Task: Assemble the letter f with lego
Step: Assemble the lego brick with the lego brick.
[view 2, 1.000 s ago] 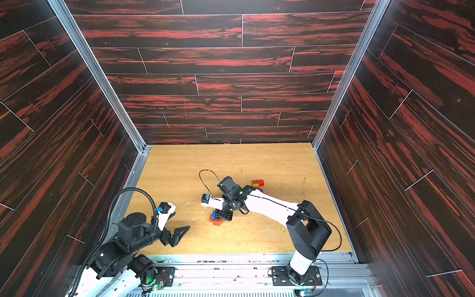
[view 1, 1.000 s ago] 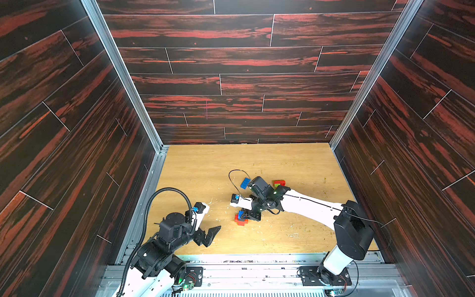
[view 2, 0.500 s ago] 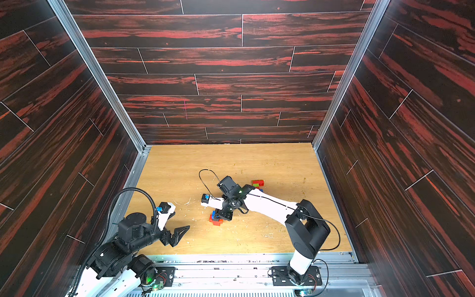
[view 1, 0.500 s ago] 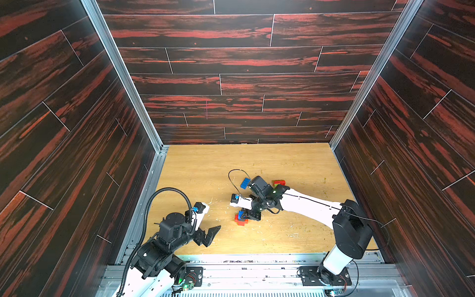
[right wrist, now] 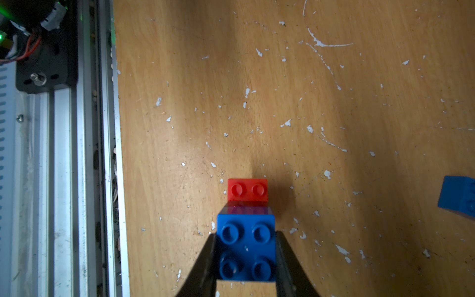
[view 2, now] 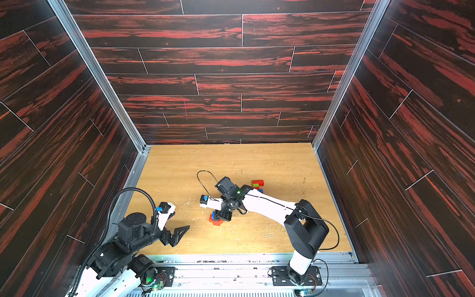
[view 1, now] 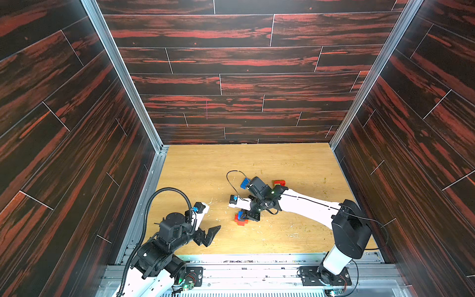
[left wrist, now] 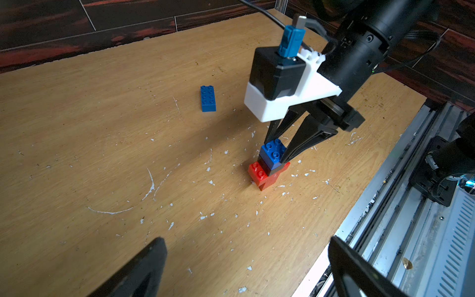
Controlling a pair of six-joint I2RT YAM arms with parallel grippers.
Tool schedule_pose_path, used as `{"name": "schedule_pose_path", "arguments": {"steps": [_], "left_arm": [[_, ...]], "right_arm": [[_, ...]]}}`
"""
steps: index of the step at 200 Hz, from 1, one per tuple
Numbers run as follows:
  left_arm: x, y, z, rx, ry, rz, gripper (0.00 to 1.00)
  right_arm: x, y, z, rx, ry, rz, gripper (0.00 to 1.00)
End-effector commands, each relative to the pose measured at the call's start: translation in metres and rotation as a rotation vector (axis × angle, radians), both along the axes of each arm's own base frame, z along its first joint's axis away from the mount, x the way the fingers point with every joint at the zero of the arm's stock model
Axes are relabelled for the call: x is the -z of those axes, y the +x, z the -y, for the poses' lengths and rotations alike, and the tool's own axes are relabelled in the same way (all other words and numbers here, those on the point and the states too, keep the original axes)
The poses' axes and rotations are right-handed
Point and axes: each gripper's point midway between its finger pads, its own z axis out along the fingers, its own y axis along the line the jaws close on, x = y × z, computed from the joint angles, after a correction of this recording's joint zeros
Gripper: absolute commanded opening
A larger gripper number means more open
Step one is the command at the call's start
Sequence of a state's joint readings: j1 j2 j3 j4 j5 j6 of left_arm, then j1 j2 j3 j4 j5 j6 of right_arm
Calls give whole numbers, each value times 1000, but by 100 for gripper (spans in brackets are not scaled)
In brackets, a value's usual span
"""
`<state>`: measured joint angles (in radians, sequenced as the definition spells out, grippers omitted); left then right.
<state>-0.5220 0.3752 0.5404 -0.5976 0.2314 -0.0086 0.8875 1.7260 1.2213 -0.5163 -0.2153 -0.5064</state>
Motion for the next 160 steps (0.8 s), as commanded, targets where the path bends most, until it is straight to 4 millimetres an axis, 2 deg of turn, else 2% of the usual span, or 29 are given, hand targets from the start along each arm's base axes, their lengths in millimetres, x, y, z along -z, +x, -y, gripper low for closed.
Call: {"name": "schedule_pose_path", "arguments": {"steps": [1,83,122,160], "left_arm": [[1,1,1,-2,-3,2,100],[1,1,0,-4,-2,2,100],[2,1,1,-2,-1,-2,100],[2,1,0,-4,-1,-1,100]], "right_arm": [[59,-13,40,19,-259,-75,19],[68,-15,45,18,-288,-82,19],[49,-11,34,18,-221,-59,22],[20,-1,20,20,-131,-14,32]]}}
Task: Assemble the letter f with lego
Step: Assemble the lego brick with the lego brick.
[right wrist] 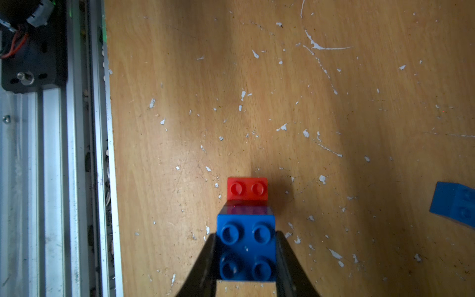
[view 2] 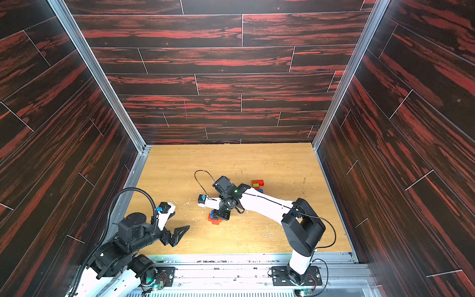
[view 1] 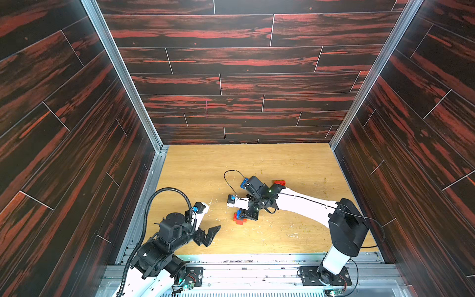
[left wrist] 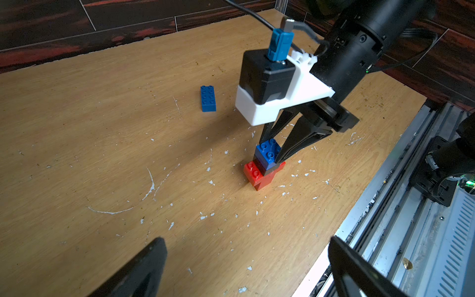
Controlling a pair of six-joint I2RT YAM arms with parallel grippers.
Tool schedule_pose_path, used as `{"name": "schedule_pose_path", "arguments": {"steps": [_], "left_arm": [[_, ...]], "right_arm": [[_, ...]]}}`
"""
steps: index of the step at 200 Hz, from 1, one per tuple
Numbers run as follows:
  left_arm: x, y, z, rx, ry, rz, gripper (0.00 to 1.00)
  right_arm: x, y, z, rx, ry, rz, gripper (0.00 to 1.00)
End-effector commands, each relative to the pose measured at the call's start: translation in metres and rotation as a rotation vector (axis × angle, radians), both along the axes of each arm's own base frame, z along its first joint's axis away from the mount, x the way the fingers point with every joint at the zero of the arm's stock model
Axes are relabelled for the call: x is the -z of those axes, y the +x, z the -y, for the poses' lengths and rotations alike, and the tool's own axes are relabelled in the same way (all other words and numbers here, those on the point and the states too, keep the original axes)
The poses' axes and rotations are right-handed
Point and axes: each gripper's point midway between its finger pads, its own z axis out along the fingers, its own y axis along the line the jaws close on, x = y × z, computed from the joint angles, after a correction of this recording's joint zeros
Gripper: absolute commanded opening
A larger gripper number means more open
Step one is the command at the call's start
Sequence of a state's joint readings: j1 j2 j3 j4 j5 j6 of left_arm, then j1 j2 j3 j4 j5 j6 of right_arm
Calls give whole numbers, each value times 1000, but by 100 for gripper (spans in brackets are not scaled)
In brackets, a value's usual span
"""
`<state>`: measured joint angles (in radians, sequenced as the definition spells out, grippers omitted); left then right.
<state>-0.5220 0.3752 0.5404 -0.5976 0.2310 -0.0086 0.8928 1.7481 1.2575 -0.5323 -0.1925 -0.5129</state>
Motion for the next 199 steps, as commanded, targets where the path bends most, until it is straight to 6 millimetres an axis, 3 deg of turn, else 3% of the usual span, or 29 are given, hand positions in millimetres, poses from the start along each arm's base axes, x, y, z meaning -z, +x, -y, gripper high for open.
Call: {"name": "schedule_pose_path", "arguments": {"steps": [1,46,103,127,167,199], "left_arm": [[2,1,1,-3,-1,0,100],[1,1,0,-4,-2,1,100],[1,1,1,-2,-3,2,100],[1,1,0,-4,-3,2,100],[1,1,0,-6,-2,5,100],[1,1,0,-9,-2,3,100]], "right_arm": [[20,-6,24,22,-114,-32,32],[-1,1,18,22,-64,-14,43],[-13,1,17,27,-26,-23,54],[-26,2,17,40,10,-26,55],[-62,13,19,83,111,-30,55],[-70,33,25,140,101,-1,55]]}}
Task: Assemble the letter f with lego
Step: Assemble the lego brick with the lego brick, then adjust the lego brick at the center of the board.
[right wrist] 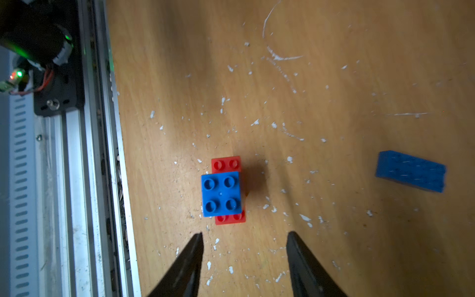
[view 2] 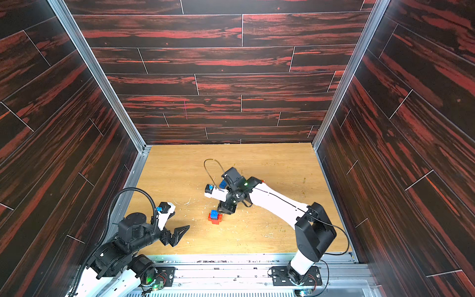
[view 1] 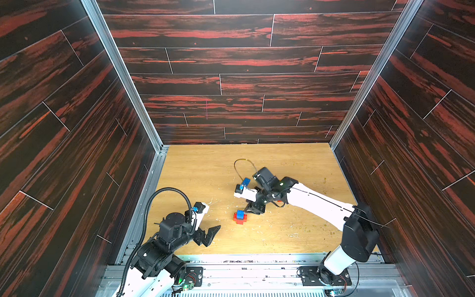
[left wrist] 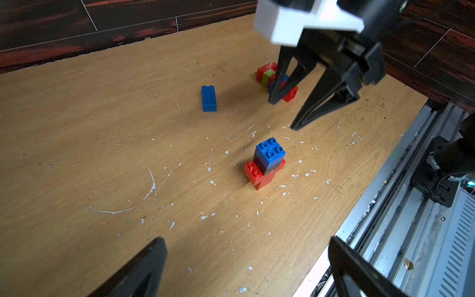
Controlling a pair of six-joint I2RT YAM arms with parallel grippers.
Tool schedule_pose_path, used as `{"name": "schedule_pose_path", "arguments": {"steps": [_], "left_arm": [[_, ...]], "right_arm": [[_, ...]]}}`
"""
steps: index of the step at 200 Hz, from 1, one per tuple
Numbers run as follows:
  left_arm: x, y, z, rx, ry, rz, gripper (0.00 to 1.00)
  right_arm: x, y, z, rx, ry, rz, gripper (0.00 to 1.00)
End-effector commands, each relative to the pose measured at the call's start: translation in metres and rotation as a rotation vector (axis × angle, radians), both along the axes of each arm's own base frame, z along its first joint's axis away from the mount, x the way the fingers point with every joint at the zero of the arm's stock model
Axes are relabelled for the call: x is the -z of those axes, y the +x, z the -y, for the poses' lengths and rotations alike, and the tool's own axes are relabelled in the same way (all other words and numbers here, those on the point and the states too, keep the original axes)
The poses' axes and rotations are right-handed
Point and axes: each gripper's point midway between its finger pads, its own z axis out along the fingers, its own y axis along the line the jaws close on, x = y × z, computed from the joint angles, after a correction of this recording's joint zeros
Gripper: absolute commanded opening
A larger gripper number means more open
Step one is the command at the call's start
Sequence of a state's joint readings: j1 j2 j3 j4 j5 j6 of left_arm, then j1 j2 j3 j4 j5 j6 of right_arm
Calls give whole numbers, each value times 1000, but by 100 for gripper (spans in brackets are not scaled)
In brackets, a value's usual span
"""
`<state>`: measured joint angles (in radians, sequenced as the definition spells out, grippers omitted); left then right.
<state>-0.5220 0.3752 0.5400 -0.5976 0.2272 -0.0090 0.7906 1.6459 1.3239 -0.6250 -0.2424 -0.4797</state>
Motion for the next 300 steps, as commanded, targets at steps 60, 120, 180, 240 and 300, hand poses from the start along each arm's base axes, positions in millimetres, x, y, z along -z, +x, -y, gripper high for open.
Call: {"name": "schedule_pose_path", "arguments": {"steps": [60,120,180,240,300], "left_arm": [[0,1,0,-7,-2,6,100],[-1,1,-1,-7,-3,10,100],[0,1,-1,-11,1,12,100],[1,1,-1,-11,4,8,100],[1,1,-1,-10,3,10,100]], "right_arm": [[-7,106,20,349,-59,10,52],[23,183,17,615,-190,-48,54],[69,212,20,809,-242,-155,52],[93,212,32,903,-278,-196,4],[109,203,40,936,-301,-225,0]]}}
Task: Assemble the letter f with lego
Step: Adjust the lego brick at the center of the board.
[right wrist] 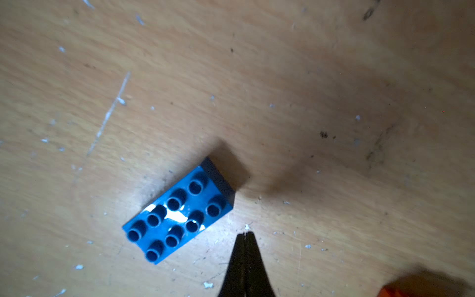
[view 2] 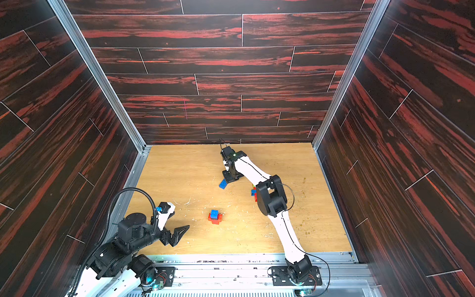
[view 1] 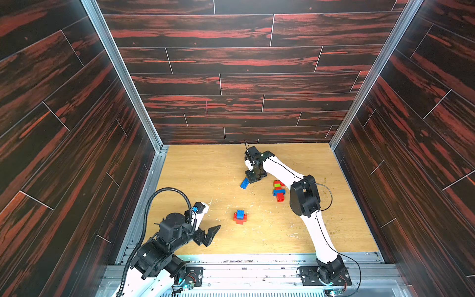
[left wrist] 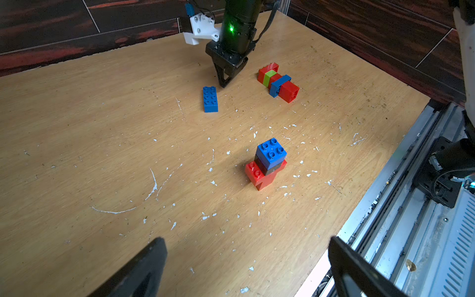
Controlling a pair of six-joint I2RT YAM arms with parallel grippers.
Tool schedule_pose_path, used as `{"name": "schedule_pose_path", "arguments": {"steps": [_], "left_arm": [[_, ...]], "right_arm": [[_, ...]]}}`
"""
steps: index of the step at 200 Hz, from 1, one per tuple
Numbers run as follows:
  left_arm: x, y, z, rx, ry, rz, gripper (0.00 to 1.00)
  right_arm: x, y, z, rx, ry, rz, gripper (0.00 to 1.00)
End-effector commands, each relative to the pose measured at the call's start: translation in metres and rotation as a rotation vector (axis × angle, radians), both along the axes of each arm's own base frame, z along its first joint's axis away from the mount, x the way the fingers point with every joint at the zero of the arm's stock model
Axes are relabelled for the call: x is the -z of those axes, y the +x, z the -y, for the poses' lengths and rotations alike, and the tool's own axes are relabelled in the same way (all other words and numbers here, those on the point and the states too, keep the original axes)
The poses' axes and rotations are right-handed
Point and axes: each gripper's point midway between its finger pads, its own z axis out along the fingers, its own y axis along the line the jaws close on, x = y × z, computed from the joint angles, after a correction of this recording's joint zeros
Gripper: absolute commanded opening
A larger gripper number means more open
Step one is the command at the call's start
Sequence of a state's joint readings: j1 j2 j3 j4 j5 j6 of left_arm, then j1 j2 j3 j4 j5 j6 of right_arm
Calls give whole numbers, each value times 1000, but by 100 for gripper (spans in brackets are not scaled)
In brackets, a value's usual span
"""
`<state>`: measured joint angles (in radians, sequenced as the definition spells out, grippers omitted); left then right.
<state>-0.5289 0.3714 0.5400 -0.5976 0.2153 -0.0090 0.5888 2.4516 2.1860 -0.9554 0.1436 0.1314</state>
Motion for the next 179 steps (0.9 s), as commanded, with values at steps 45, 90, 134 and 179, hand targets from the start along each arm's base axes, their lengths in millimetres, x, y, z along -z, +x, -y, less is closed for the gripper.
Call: {"name": "schedule_pose_path", "arguments": {"steps": [45,90,134,179], "left_arm": [[1,1,0,-5,0,3,100],[1,1,0,-6,1,3,100],[1,2,-1,-10,1,4,100],[1,2,-1,-12,0,6,100]], "right_arm": [[-5,-1,0,31,26,19,0],[-3,7,-9,9,46,20,0],[-6,18,-22,-10,77,28,0],[-13,24,-19,12,58,38,0]]}}
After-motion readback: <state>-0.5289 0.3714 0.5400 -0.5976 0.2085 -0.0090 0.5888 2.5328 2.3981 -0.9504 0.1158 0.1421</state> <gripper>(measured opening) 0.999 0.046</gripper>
